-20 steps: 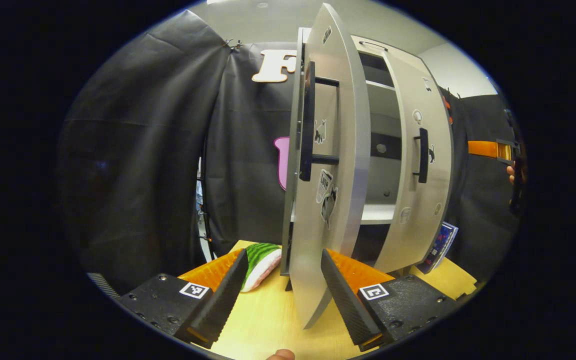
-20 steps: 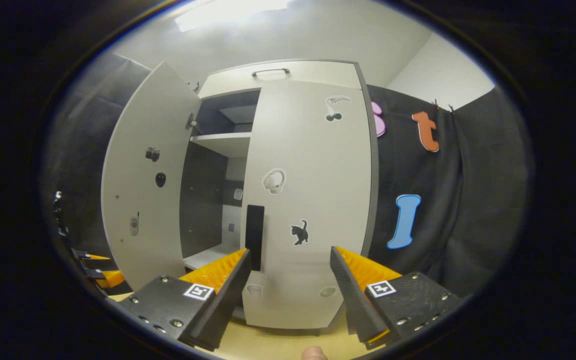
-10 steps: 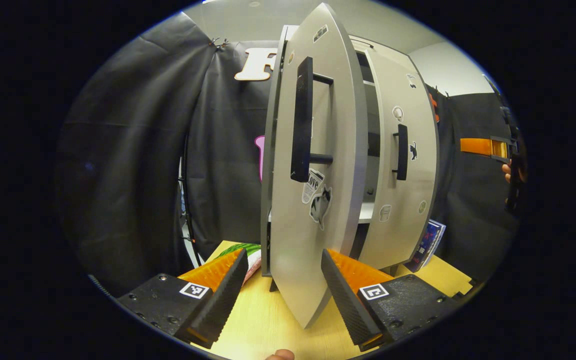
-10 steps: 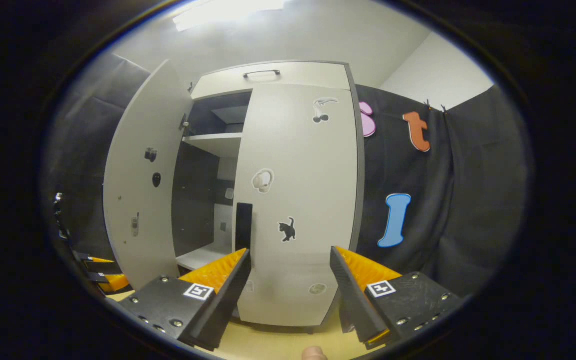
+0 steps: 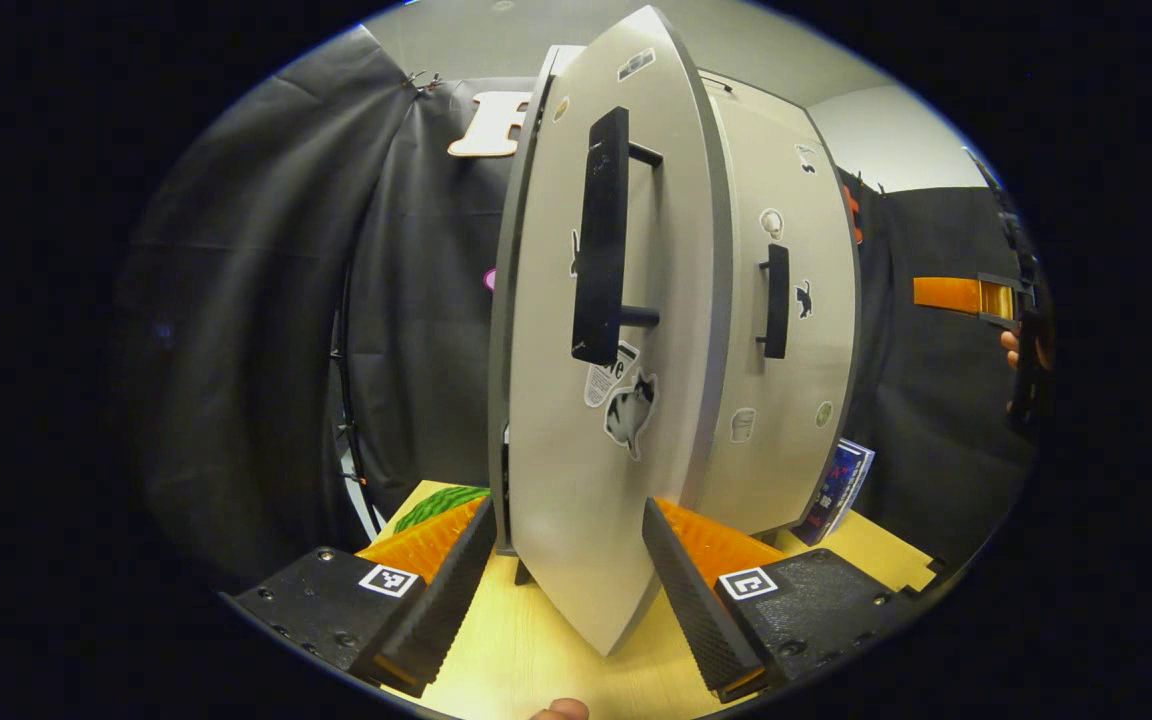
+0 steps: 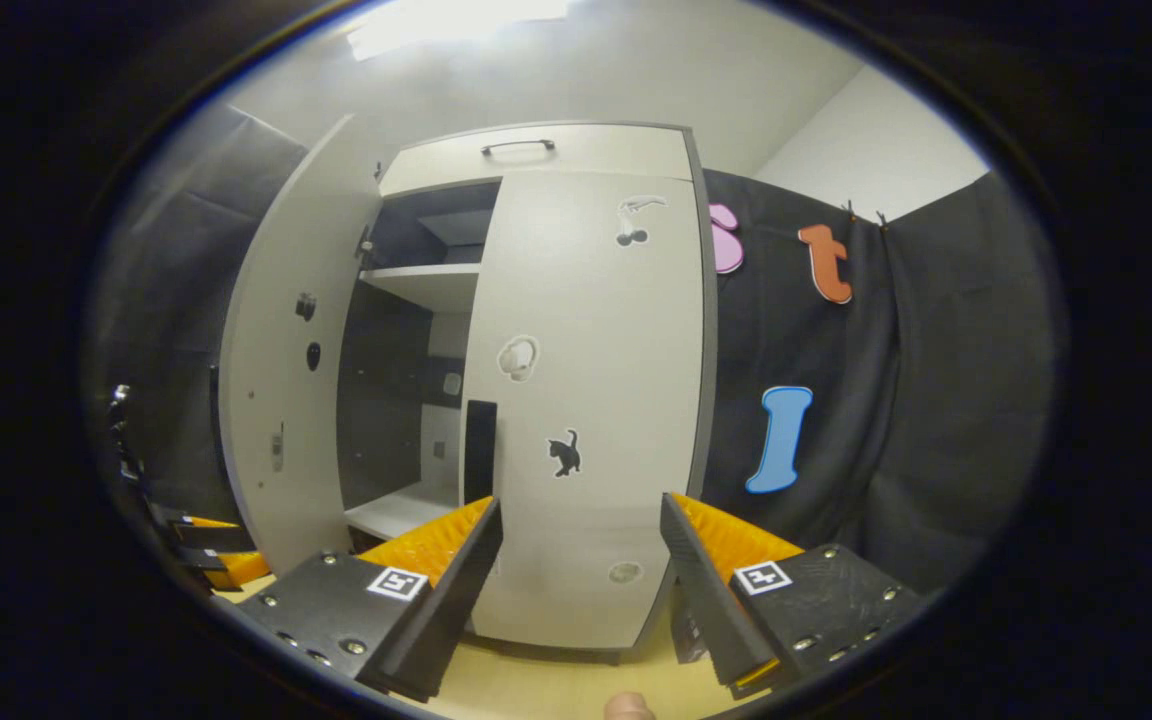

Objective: Grasp the bottle in the cabinet with the left hand and place it on the coaster, then close the right door with the right hand and the left door with the left hand.

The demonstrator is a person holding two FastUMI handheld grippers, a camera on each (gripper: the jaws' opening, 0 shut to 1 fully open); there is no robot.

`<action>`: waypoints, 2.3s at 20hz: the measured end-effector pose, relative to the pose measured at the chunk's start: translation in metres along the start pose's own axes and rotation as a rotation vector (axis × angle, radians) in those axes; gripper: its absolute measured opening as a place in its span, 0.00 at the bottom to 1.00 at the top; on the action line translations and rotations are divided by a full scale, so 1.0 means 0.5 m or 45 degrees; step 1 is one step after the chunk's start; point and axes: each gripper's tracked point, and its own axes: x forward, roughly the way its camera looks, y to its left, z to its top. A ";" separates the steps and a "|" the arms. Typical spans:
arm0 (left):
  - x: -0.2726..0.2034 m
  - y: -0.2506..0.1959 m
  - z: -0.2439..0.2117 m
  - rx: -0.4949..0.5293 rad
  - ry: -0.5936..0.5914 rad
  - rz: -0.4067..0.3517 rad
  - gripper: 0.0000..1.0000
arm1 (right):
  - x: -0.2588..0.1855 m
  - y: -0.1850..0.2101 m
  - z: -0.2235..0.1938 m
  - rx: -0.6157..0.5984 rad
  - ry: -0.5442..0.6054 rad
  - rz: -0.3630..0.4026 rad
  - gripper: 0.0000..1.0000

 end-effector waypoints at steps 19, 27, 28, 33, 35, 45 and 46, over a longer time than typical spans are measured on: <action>0.033 -0.137 -0.007 0.048 0.015 -0.208 0.94 | -0.035 -0.064 -0.012 -0.005 0.017 -0.084 0.96; 0.025 -0.131 -0.012 0.032 0.024 -0.188 0.94 | -0.037 -0.062 -0.025 -0.003 0.032 -0.074 0.96; 0.025 -0.131 -0.011 0.029 0.024 -0.187 0.94 | -0.038 -0.060 -0.028 -0.004 0.035 -0.072 0.96; 0.024 -0.129 -0.015 0.031 0.030 -0.182 0.94 | -0.040 -0.058 -0.034 -0.013 0.046 -0.069 0.96; 0.025 -0.127 -0.014 0.029 0.031 -0.179 0.94 | -0.041 -0.058 -0.035 -0.012 0.049 -0.068 0.96; 0.029 -0.109 0.017 0.030 0.007 -0.113 0.94 | -0.037 -0.049 -0.044 -0.001 0.057 -0.056 0.96; 0.031 -0.110 0.022 0.029 0.002 -0.110 0.94 | -0.037 -0.048 -0.043 0.001 0.056 -0.054 0.96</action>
